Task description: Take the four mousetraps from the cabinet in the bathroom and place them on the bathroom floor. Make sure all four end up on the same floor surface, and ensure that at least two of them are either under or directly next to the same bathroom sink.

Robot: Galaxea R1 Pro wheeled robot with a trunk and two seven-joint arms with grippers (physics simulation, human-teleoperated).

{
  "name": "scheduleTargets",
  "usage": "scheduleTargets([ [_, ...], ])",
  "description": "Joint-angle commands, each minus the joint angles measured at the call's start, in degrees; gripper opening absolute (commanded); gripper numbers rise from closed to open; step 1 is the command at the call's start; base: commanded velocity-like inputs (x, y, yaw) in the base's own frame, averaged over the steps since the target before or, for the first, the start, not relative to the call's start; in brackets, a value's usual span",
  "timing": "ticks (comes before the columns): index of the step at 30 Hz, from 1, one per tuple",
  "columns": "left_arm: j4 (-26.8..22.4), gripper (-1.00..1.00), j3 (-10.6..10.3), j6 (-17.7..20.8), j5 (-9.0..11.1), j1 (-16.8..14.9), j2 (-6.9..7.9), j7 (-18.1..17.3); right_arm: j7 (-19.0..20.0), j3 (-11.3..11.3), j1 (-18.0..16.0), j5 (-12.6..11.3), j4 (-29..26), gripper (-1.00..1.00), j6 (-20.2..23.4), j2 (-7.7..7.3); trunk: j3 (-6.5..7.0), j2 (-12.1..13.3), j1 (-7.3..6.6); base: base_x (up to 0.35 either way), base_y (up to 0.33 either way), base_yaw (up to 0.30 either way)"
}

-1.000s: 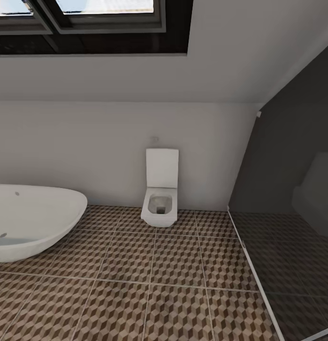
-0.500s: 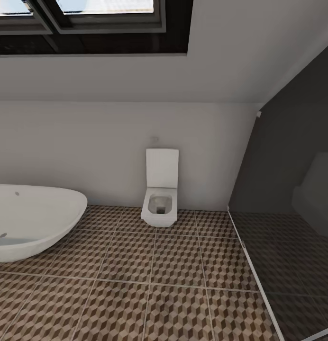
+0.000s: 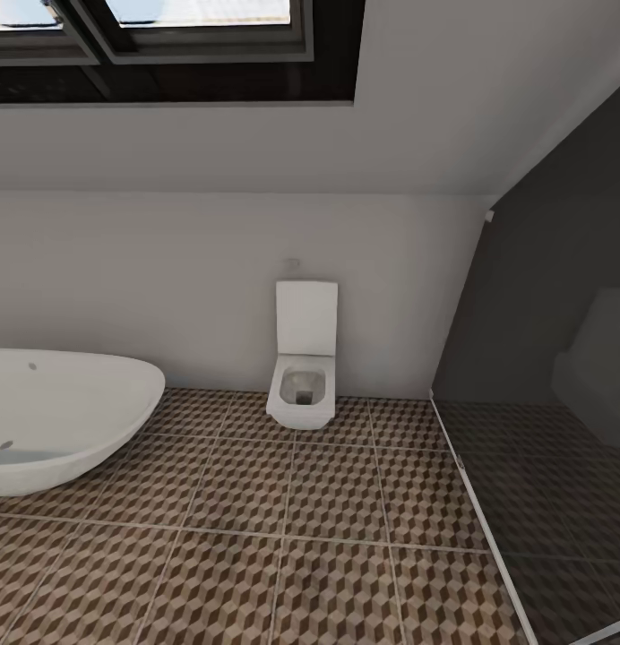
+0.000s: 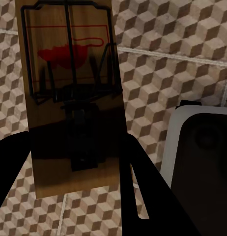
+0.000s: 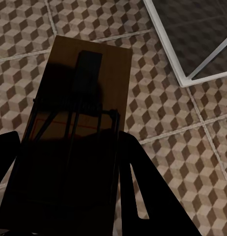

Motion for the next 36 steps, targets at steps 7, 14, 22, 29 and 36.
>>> scheduleTargets([
  [7,0.14,-1.0,-0.4,-0.2,-0.12,-0.07,-0.03,0.34,-0.49,0.51,-0.03,-0.12,-0.03,-1.0,-0.09,-0.01,-0.11,-0.11,0.03,0.0,0.0,0.0],
  [14,0.14,-1.0,-0.4,-0.19,-0.13,-0.07,-0.03,0.34,-0.49,0.51,-0.03,-0.12,-0.04,-1.0,-0.09,-0.01,-0.11,-0.11,0.03,0.0,0.0,0.0],
  [22,0.14,-1.0,-0.4,-0.2,-0.12,-0.07,-0.03,0.34,-0.49,0.51,-0.03,-0.15,-0.06,-1.0,-0.09,-0.01,-0.11,-0.11,0.03,0.0,0.0,0.0],
  [29,0.14,-1.0,-0.4,-0.2,-0.12,-0.07,-0.03,0.34,-0.49,0.51,-0.03,-0.12,-0.06,-1.0,-0.09,-0.01,-0.11,-0.11,0.03,0.0,0.0,0.0],
  [36,0.14,-1.0,-0.4,-0.2,-0.12,-0.07,-0.03,0.34,-0.49,0.51,-0.03,-0.15,-0.07,-1.0,-0.09,-0.01,-0.11,-0.11,0.03,0.0,0.0,0.0],
])
